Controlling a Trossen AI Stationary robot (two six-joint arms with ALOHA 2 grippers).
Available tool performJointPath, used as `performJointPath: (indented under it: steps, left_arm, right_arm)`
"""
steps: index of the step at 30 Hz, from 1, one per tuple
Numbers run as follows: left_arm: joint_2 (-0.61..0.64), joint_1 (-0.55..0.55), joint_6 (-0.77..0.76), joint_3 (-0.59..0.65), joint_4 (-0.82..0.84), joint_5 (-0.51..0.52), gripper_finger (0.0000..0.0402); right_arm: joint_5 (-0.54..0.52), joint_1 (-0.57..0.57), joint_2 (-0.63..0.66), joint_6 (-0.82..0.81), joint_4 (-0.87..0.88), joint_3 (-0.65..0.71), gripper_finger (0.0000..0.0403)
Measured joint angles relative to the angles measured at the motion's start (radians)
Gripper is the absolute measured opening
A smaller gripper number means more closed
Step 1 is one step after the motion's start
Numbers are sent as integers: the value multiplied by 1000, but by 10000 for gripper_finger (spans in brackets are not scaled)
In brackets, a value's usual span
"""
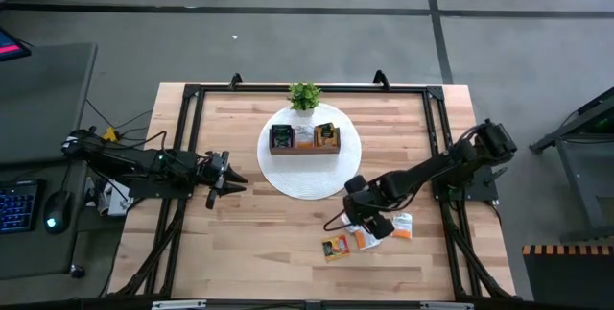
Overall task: Pick & Place Tea
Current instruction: Put the white orange tea bag into the middle section of the wooden organizer
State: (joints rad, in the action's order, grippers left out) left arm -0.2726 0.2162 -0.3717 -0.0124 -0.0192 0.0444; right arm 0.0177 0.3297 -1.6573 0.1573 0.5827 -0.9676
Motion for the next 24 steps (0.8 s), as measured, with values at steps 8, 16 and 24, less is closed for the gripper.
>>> performJointPath:
  steps: [8,16,24]
  left_arm:
    - [0,0,0,0,0,0,117]
    - [0,0,0,0,0,0,117]
    - [0,0,0,0,0,0,117]
  right_arm:
    - [-31,8,-32,-29,-15,0,282]
    - [-42,8,-65,-51,-18,0,282]
    - [-20,8,-65,-74,-18,0,282]
